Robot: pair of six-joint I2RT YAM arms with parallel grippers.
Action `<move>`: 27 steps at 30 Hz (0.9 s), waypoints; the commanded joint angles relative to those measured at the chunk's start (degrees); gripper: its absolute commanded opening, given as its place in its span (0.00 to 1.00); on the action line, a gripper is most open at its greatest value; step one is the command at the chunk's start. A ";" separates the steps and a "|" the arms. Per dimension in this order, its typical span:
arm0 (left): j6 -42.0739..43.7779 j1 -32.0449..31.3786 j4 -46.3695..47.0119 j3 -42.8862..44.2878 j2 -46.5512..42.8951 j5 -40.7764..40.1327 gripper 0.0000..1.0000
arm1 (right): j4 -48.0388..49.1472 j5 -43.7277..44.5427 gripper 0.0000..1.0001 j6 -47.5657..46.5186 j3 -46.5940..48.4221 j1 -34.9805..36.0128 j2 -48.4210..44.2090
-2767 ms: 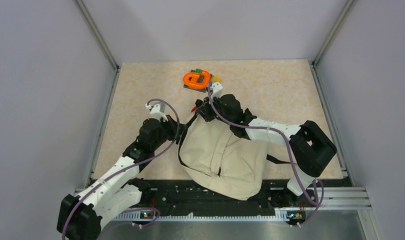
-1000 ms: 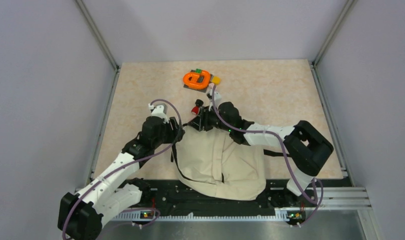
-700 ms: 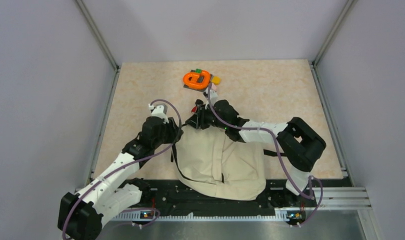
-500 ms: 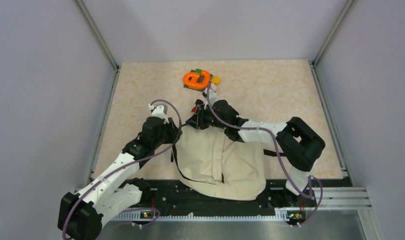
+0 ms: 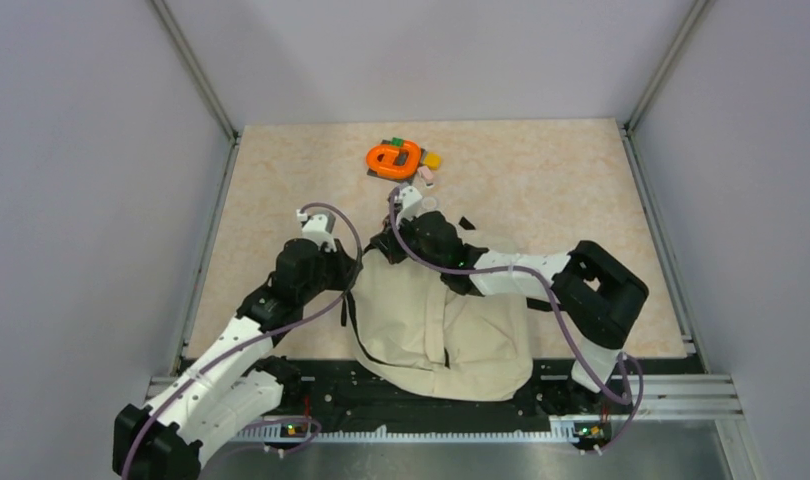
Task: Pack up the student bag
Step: Zip the student bag at the center of the board.
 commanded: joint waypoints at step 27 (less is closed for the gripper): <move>-4.68 0.30 -13.54 1.25 -11.21 -17.86 0.00 | -12.42 35.00 0.00 -17.29 -11.09 -1.09 -13.22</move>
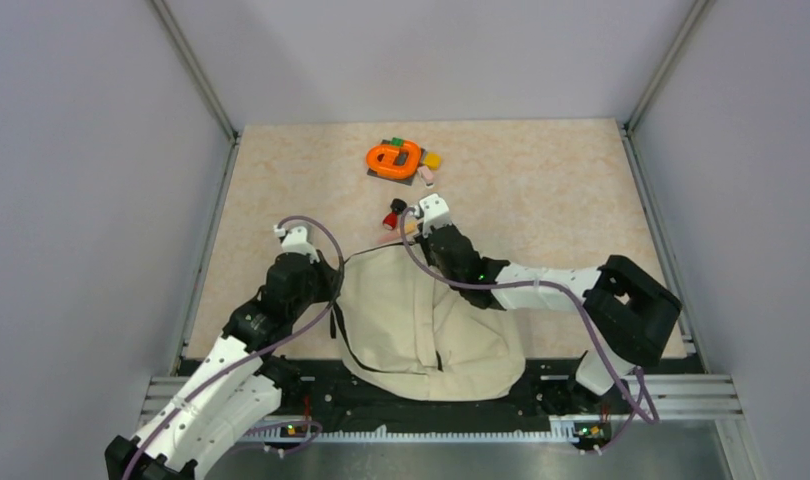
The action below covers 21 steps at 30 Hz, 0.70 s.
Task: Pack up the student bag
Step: Zip the student bag at the center of the board, then unzip the student bag at the center of the board.
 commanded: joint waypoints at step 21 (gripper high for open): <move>9.03 0.35 -0.11 13.16 5.21 -1.10 0.73 | -28.98 -48.78 0.56 10.39 -12.56 -3.23 -33.58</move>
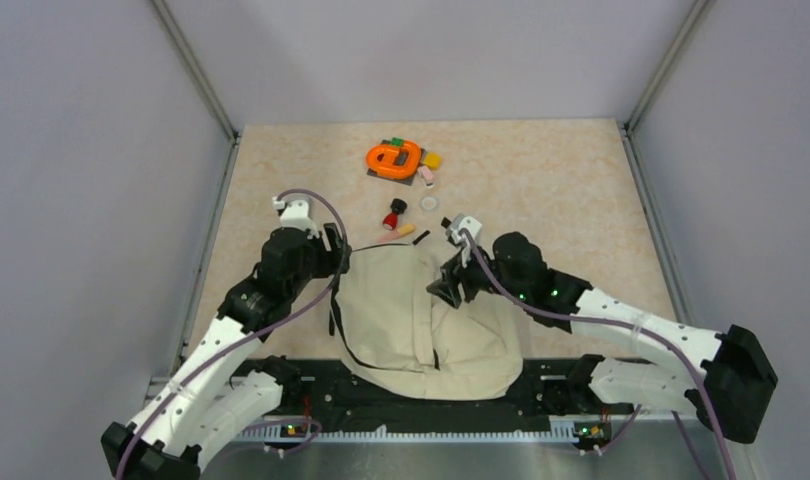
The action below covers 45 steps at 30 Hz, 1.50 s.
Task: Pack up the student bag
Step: Unzip the student bag at the center of the board.
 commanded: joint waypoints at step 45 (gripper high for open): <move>-7.74 -52.83 20.63 -17.82 5.91 2.34 0.57 | -5.56 9.27 0.00 43.60 -12.22 17.96 -4.18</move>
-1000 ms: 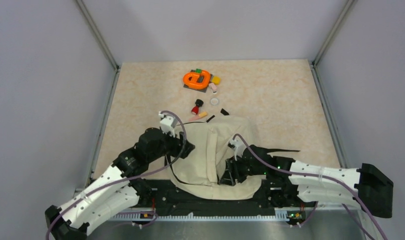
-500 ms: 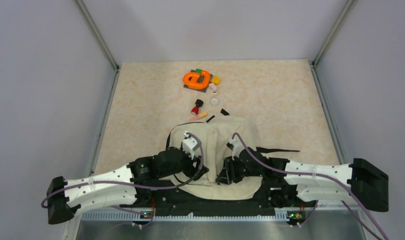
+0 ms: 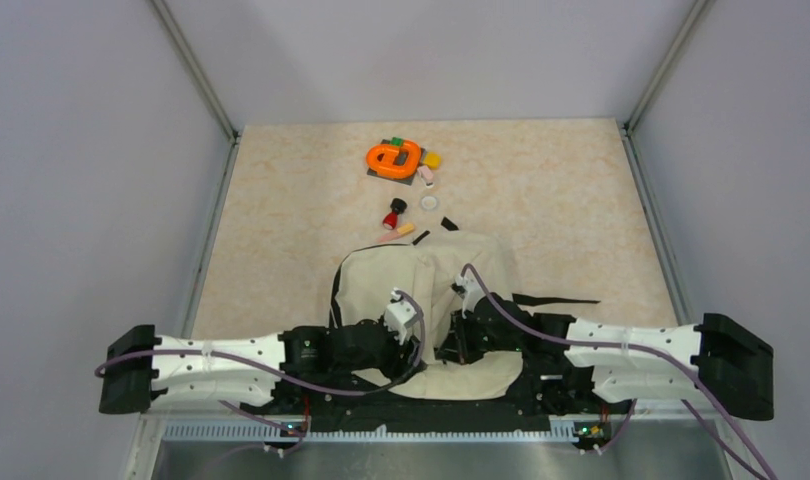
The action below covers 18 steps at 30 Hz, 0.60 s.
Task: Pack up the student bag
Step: Unzip the student bag at the center of the board.
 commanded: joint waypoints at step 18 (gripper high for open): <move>-8.06 -3.81 3.93 -7.23 0.73 0.15 0.28 | -5.53 23.38 0.00 -20.00 18.69 -5.11 5.82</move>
